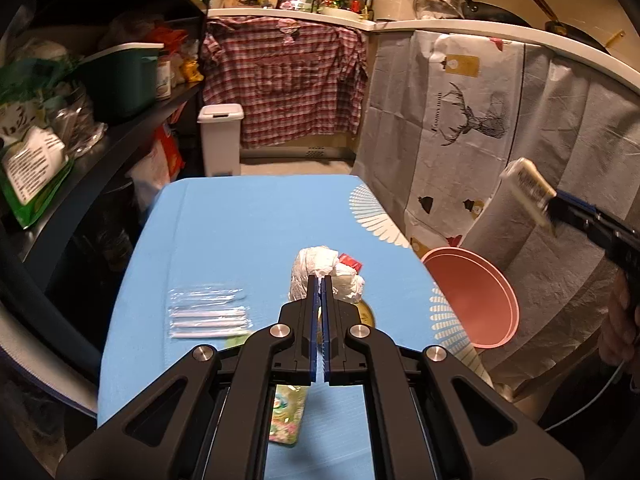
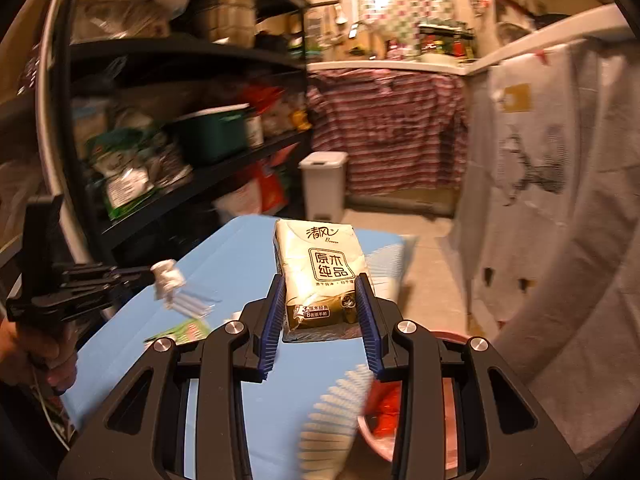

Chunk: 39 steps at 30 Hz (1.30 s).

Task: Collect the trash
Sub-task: 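Carry the white tissue and tissue pack over the pink bin with both grippers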

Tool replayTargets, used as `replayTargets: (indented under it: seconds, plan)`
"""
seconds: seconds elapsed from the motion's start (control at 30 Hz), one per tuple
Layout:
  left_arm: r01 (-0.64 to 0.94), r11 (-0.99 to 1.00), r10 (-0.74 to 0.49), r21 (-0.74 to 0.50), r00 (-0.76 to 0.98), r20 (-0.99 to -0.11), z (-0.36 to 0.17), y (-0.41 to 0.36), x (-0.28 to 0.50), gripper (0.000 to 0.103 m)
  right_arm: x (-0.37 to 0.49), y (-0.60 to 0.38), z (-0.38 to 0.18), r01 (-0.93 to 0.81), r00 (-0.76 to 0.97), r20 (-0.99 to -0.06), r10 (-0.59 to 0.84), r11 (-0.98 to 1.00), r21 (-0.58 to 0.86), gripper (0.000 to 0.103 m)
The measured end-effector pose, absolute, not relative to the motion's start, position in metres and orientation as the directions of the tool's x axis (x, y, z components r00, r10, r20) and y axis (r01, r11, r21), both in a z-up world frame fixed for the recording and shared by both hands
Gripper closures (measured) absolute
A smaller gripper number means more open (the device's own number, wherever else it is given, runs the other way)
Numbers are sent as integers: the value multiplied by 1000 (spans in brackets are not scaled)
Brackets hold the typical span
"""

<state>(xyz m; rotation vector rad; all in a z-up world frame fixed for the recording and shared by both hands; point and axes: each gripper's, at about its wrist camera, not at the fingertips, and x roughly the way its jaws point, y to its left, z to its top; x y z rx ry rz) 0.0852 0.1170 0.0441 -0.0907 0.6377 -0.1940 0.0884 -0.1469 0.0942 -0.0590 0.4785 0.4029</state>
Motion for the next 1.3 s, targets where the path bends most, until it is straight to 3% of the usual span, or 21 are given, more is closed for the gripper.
replayTargets:
  seconds: [0.47, 1.3]
  plan:
    - [202, 970, -242, -134, 781, -576, 47, 76, 100, 102, 100, -226, 73, -183, 867, -448, 216, 976, 116, 67]
    - [304, 941, -330, -146, 739, -588, 23, 1, 149, 102, 123, -273, 39, -29, 866, -497, 58, 997, 65, 67]
